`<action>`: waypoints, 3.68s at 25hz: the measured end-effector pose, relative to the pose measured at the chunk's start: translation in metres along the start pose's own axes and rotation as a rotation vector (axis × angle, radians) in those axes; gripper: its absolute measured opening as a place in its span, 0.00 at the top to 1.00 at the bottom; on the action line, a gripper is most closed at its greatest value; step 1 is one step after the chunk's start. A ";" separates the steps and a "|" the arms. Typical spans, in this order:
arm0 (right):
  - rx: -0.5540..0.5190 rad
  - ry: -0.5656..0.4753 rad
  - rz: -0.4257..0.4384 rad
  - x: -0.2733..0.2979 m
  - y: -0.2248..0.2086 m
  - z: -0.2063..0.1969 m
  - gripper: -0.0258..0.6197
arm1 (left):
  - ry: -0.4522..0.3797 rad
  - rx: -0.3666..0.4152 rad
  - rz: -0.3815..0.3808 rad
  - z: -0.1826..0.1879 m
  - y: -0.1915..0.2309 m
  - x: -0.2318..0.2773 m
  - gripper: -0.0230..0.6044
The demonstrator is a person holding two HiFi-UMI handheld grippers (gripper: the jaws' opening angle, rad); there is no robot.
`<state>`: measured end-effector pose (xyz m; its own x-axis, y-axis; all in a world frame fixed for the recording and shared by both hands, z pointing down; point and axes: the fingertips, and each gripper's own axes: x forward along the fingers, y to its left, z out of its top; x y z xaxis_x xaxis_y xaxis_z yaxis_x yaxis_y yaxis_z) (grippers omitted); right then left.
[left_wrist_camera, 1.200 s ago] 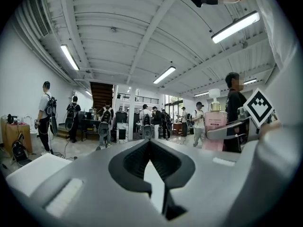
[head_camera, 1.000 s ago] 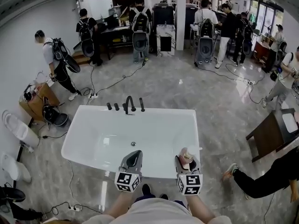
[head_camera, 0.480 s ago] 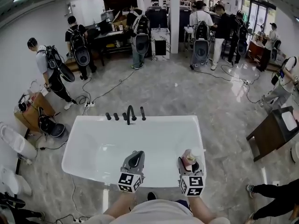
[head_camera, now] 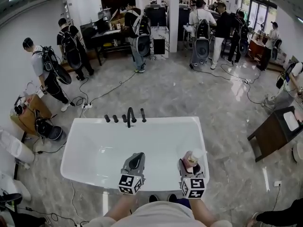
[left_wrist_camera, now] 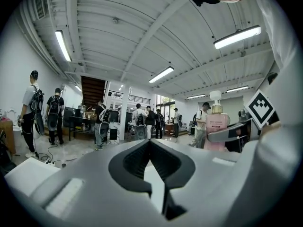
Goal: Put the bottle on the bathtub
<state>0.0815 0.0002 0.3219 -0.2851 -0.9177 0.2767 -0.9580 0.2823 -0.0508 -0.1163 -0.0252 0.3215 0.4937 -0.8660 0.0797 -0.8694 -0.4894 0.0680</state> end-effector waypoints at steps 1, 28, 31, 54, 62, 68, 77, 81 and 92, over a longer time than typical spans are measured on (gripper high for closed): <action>-0.001 0.003 0.001 0.001 -0.001 0.001 0.62 | 0.003 -0.004 0.001 0.000 0.000 0.002 0.95; -0.004 0.095 0.041 0.066 -0.052 -0.070 0.62 | 0.077 -0.032 0.063 -0.082 0.008 0.061 0.95; 0.008 0.110 0.040 0.076 -0.059 -0.087 0.62 | 0.102 -0.029 0.068 -0.101 0.007 0.065 0.95; 0.040 0.212 0.061 0.194 -0.097 -0.251 0.62 | 0.201 -0.055 0.067 -0.267 0.028 0.142 0.95; 0.045 0.233 0.072 0.226 -0.094 -0.285 0.62 | 0.216 -0.067 0.093 -0.302 0.048 0.153 0.95; 0.034 0.234 0.057 0.267 -0.095 -0.305 0.62 | 0.247 -0.082 0.097 -0.326 0.063 0.160 0.95; 0.009 0.199 0.038 0.360 -0.118 -0.316 0.62 | 0.276 -0.092 0.092 -0.342 0.067 0.168 0.95; -0.025 0.174 0.041 0.408 -0.131 -0.310 0.62 | 0.280 -0.103 0.110 -0.347 0.069 0.168 0.95; -0.026 0.166 0.001 0.531 -0.169 -0.292 0.62 | 0.284 -0.120 0.152 -0.348 0.065 0.156 0.95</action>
<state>0.1013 -0.4530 0.7578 -0.2753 -0.8591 0.4314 -0.9559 0.2924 -0.0275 -0.0887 -0.1561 0.6847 0.3591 -0.8565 0.3708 -0.9333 -0.3266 0.1494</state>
